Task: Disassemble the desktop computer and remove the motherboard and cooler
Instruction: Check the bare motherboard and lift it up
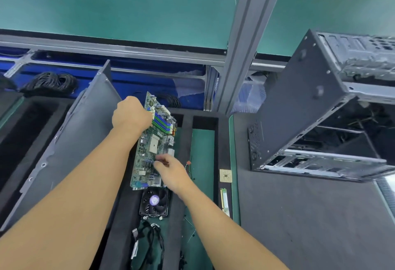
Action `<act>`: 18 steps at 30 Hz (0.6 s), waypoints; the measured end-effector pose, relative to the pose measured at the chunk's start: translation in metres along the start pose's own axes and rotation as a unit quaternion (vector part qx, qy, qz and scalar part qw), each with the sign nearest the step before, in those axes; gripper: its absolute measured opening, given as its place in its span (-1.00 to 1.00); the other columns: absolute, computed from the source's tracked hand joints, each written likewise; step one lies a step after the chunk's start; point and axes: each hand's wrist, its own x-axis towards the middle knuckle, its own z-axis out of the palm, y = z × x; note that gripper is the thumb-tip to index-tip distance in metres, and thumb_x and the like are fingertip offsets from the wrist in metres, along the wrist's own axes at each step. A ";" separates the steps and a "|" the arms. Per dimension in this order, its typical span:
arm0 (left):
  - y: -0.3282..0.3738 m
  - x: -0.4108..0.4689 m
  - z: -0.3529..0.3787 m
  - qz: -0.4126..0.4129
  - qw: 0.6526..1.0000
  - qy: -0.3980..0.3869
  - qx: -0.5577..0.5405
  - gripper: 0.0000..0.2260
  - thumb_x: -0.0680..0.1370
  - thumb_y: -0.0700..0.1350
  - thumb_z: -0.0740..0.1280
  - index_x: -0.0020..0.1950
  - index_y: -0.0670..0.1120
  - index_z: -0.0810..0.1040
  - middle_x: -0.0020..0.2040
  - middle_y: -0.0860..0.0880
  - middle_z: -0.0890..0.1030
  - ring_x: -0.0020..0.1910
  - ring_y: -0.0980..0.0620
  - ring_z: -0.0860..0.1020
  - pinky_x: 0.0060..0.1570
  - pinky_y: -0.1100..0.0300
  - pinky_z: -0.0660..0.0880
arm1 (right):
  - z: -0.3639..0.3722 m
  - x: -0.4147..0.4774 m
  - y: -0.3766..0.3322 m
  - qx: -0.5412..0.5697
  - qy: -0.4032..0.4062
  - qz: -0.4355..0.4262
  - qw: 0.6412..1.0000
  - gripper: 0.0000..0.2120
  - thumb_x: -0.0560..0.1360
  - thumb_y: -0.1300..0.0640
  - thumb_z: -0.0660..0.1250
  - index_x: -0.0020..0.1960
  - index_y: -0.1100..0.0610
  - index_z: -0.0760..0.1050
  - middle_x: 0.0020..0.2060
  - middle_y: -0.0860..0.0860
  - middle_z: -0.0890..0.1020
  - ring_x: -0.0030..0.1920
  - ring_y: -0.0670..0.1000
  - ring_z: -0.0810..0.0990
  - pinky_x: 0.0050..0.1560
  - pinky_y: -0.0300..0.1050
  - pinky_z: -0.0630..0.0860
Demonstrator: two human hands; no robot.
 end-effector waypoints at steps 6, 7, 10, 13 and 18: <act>0.001 0.015 0.015 0.006 1.000 -0.012 -0.020 -0.90 0.50 -0.26 0.30 -0.07 -0.29 0.56 -0.05 -0.28 0.59 -0.19 -0.25 0.56 -0.25 0.04 0.46 | 0.010 -0.003 0.009 0.006 -0.032 -0.002 0.999 -0.57 0.59 -0.05 0.24 0.45 -0.09 0.36 0.02 -0.17 0.51 -0.07 -0.19 0.50 -0.12 -0.35 0.44; 0.001 0.020 0.017 0.008 1.000 -0.015 -0.025 -0.88 0.51 -0.26 0.29 -0.07 -0.29 0.58 -0.05 -0.28 0.60 -0.20 -0.24 0.56 -0.26 0.04 0.46 | 0.011 -0.003 0.008 0.007 -0.036 0.001 0.999 -0.53 0.59 -0.06 0.24 0.48 -0.11 0.32 0.01 -0.18 0.51 -0.09 -0.19 0.51 -0.12 -0.33 0.46; -0.001 0.036 0.021 0.014 0.999 -0.033 -0.030 -0.86 0.55 -0.24 0.30 -0.06 -0.29 0.61 -0.06 -0.27 0.63 -0.18 -0.23 0.57 -0.23 0.02 0.49 | 0.014 0.001 0.003 -0.022 -0.050 -0.005 0.998 -0.41 0.56 -0.10 0.25 0.55 -0.14 0.20 0.05 -0.16 0.54 -0.06 -0.13 0.53 -0.04 -0.25 0.49; -0.009 0.051 0.026 0.005 0.999 -0.041 -0.015 -0.83 0.57 -0.20 0.32 -0.01 -0.32 0.57 0.05 -0.31 0.61 -0.01 -0.29 0.58 -0.12 -0.01 0.50 | 0.018 0.004 0.000 -0.086 -0.067 -0.016 0.994 -0.28 0.51 -0.18 0.29 0.59 -0.10 0.11 0.16 -0.10 0.52 0.17 0.00 0.49 0.21 -0.05 0.46; -0.028 0.065 0.033 -0.004 0.999 -0.024 0.031 -0.79 0.57 -0.17 0.35 0.00 -0.35 0.56 0.08 -0.35 0.58 0.01 -0.34 0.56 -0.11 -0.06 0.48 | 0.030 0.009 0.004 -0.194 -0.050 -0.105 0.974 -0.47 0.52 0.09 0.37 0.46 0.04 0.34 0.20 0.04 0.54 0.26 0.12 0.40 0.32 0.03 0.37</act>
